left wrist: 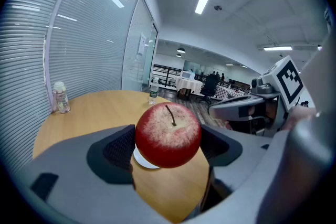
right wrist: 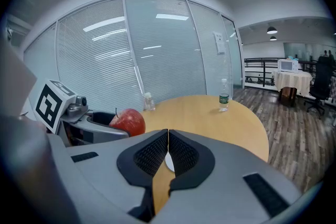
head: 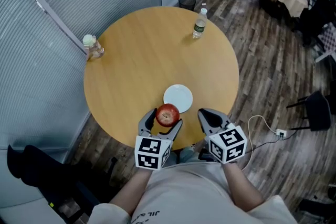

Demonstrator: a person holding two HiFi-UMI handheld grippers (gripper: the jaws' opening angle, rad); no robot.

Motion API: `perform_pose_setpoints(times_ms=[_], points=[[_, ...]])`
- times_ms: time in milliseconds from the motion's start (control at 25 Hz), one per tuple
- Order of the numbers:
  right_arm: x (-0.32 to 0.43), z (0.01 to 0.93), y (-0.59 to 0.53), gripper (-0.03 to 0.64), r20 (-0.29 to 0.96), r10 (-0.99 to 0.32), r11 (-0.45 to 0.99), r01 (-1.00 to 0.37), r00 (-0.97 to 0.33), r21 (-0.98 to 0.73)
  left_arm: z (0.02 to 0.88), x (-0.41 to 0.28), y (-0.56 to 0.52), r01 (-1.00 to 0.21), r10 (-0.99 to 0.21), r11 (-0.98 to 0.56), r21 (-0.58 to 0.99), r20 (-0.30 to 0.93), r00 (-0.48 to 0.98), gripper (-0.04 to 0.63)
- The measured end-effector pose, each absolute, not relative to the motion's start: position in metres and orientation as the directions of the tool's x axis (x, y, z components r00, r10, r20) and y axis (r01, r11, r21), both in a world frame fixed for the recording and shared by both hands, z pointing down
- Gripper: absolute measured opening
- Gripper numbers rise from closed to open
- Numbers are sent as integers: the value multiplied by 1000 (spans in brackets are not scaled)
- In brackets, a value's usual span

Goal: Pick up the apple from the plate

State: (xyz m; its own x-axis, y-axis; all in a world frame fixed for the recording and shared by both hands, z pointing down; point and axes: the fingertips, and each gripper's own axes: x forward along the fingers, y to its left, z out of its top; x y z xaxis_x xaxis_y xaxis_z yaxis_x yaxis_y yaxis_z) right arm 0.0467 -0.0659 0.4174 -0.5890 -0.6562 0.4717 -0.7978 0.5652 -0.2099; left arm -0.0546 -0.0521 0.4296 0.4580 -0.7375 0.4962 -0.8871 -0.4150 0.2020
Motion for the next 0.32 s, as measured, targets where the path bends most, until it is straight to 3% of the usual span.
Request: perform_pose_setpoints(times_ms=[320], points=[[45,416,-66,31,464,-659,568,-796,-592,-210,431,-55,-52,-885,-732,-418,204,501,461,387]])
